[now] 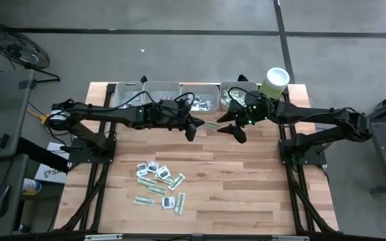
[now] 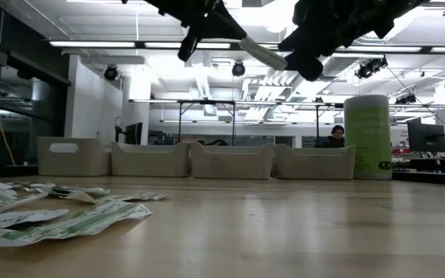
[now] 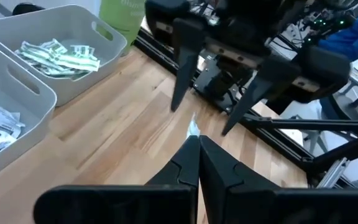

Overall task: Pick & Place First Aid Supplies
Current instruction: Put the green bandage into the right gray bin

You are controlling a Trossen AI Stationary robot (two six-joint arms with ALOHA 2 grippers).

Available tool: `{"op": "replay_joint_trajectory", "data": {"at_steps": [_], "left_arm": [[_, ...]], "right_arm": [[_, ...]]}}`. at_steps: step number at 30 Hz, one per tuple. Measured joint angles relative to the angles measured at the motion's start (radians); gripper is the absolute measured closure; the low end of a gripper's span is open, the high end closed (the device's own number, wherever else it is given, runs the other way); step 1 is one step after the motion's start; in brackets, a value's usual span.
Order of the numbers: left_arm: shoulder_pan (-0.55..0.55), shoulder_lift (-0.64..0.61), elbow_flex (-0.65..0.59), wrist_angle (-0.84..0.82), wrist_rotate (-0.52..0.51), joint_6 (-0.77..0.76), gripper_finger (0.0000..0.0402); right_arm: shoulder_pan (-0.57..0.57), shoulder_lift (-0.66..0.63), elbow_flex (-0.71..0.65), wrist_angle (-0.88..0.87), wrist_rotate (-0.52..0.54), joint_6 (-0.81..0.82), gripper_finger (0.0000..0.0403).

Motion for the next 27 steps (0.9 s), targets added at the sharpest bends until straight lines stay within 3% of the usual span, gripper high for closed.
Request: {"op": "replay_joint_trajectory", "data": {"at_steps": [7, 9, 13, 14, 21, 27], "left_arm": [[0.0, 0.0, 0.004, -0.025, 0.004, 0.001, 0.0401], [0.0, 0.0, 0.004, -0.026, 0.015, 0.001, 0.0401], [0.0, 0.0, 0.004, -0.026, 0.025, 0.001, 0.0401], [0.0, 0.0, 0.004, -0.025, 0.025, 0.001, 0.0401], [0.0, 0.0, 0.004, -0.025, 0.016, 0.012, 0.0394], [0.005, -0.024, 0.005, -0.015, 0.011, 0.053, 0.0309]], "right_arm": [[0.0, 0.035, 0.0, 0.014, 0.007, 0.013, 0.02], [0.0, 0.035, 0.0, 0.014, 0.007, 0.016, 0.0237], [-0.004, 0.035, 0.0, 0.013, -0.018, -0.008, 0.0369], [-0.004, 0.035, 0.0, 0.014, -0.017, -0.017, 0.0385], [-0.006, 0.035, 0.0, 0.006, -0.013, 0.013, 0.0401], [-0.006, 0.035, 0.0, 0.004, -0.014, 0.018, 0.0402]]}}
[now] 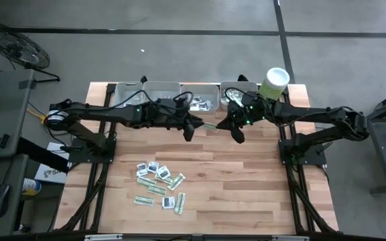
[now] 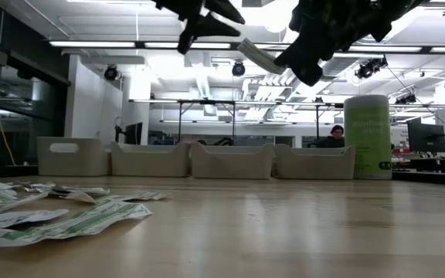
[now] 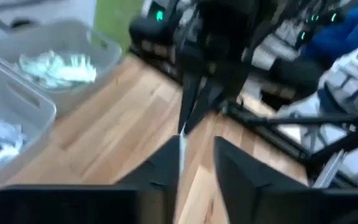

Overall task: Pick & Place First Aid Supplies
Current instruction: Put the green bandage into the right gray bin

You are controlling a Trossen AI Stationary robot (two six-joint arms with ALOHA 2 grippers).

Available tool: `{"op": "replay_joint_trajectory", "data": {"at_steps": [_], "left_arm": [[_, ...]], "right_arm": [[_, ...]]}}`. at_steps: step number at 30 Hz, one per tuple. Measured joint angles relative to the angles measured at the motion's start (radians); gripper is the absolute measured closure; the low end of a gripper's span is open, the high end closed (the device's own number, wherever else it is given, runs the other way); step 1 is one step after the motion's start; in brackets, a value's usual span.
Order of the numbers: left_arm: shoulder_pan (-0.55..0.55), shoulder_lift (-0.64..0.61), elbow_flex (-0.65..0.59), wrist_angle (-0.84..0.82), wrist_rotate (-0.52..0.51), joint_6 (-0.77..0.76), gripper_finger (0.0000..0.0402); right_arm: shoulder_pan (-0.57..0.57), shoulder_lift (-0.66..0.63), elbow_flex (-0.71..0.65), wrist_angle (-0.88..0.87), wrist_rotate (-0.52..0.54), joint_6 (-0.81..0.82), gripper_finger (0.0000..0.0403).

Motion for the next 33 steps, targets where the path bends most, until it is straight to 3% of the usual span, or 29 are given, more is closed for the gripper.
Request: {"op": "replay_joint_trajectory", "data": {"at_steps": [6, 10, 17, 25, 28, 33], "left_arm": [[0.016, -0.088, 0.001, -0.042, -0.107, 0.027, 0.0203], [0.021, -0.167, 0.001, -0.137, -0.225, 0.026, 0.0175], [0.019, -0.275, -0.001, -0.322, -0.334, -0.001, 0.0185], [0.019, -0.316, 0.0, -0.381, -0.357, -0.001, 0.0206], [0.019, -0.316, 0.0, -0.386, -0.357, -0.001, 0.0211], [0.019, -0.316, 0.0, -0.404, -0.358, -0.001, 0.0213]], "right_arm": [[-0.007, 0.0, 0.0, -0.04, 0.034, 0.012, 0.0402], [-0.041, 0.0, 0.0, -0.067, 0.08, 0.042, 0.0403], [-0.135, 0.0, 0.0, -0.159, 0.295, 0.135, 0.0403], [-0.281, 0.002, 0.0, -0.257, 0.473, 0.134, 0.0403], [-0.342, 0.021, 0.0, -0.276, 0.479, 0.135, 0.0403], [-0.424, 0.098, 0.0, -0.283, 0.398, 0.097, 0.0403]]}}
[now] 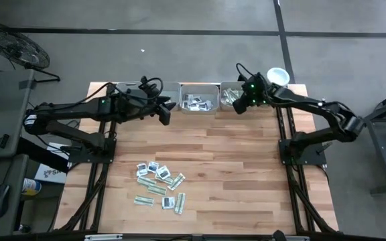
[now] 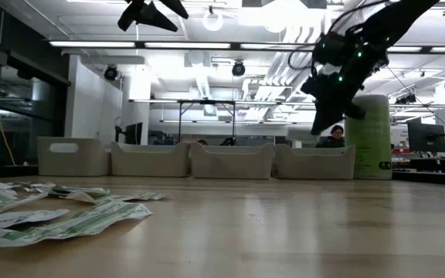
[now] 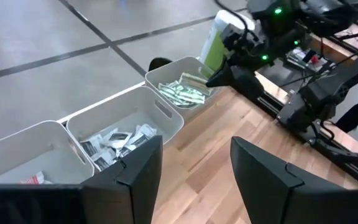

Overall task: Pick & Place First Aid Supplies
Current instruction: Put the green bandage into the right gray bin

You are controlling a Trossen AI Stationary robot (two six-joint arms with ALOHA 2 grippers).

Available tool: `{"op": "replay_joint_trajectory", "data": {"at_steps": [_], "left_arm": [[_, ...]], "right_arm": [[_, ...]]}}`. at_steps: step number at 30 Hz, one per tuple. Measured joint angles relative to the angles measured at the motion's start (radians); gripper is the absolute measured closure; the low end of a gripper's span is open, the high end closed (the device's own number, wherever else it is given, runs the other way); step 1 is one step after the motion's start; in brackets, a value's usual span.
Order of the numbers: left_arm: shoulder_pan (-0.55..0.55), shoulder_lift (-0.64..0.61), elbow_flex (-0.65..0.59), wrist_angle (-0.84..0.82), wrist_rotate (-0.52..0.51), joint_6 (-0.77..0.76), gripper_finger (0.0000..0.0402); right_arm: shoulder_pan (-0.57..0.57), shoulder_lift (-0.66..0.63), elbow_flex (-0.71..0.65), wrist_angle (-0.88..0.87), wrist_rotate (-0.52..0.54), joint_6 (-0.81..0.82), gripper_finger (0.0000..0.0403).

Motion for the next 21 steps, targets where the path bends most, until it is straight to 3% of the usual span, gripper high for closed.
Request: {"op": "replay_joint_trajectory", "data": {"at_steps": [9, 17, 21], "left_arm": [[0.0, 0.0, 0.0, -0.026, 0.0, -0.002, 0.0213], [0.0, 0.0, 0.0, -0.049, -0.001, -0.004, 0.0213], [0.0, 0.0, 0.0, -0.05, -0.001, -0.004, 0.0213]], "right_arm": [[-0.074, 0.118, 0.0, 0.03, -0.073, -0.168, 0.0403], [-0.085, 0.135, 0.0, 0.019, -0.046, -0.439, 0.0403], [-0.085, 0.135, 0.0, 0.012, -0.024, -0.5, 0.0403]]}}
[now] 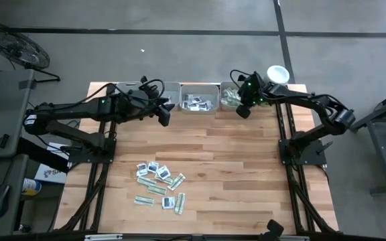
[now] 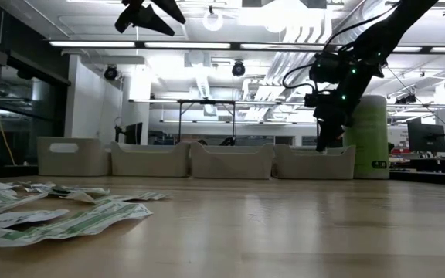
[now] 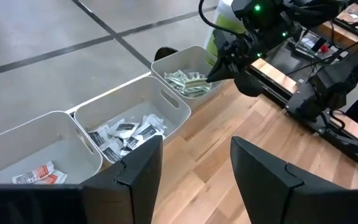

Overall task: Pick & Place First Aid Supplies
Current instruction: Put the green bandage into the right gray bin, then put the gray towelette pack into the middle right gray bin

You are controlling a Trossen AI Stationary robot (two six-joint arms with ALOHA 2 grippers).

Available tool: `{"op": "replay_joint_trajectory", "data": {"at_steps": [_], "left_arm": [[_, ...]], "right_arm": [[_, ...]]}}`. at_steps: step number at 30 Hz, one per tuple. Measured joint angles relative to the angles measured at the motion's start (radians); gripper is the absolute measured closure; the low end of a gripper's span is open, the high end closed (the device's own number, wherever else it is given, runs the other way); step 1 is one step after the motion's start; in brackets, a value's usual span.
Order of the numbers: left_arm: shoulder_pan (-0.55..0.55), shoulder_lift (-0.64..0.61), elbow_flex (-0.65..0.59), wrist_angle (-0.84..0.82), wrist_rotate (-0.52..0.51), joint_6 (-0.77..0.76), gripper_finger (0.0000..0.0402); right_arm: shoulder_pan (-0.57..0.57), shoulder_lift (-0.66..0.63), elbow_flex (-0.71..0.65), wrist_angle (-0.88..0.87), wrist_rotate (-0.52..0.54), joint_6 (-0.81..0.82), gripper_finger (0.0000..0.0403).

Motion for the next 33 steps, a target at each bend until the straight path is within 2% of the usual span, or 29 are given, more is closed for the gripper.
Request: {"op": "replay_joint_trajectory", "data": {"at_steps": [5, 8, 18, 22, 28, 33], "left_arm": [[0.0, 0.0, 0.0, -0.011, 0.0, -0.002, 0.0213], [0.0, 0.0, 0.0, -0.027, -0.001, -0.008, 0.0213], [0.0, 0.0, 0.0, -0.029, -0.001, -0.018, 0.0213], [0.0, 0.0, 0.0, -0.034, -0.001, -0.019, 0.0213], [0.0, 0.0, 0.0, -0.079, 0.01, -0.034, 0.0213], [0.0, 0.0, 0.0, -0.133, 0.056, -0.064, 0.0213]], "right_arm": [[0.007, 0.0, 0.0, -0.002, -0.012, 0.002, 0.0401], [0.017, 0.0, 0.0, -0.001, -0.024, 0.002, 0.0384], [0.056, -0.015, 0.017, 0.001, -0.053, 0.129, 0.0237], [0.082, -0.053, 0.053, -0.005, -0.068, 0.192, 0.0197], [0.141, -0.106, 0.112, -0.013, -0.162, 0.26, 0.0183], [0.203, -0.136, 0.15, -0.02, -0.182, 0.276, 0.0183]]}}
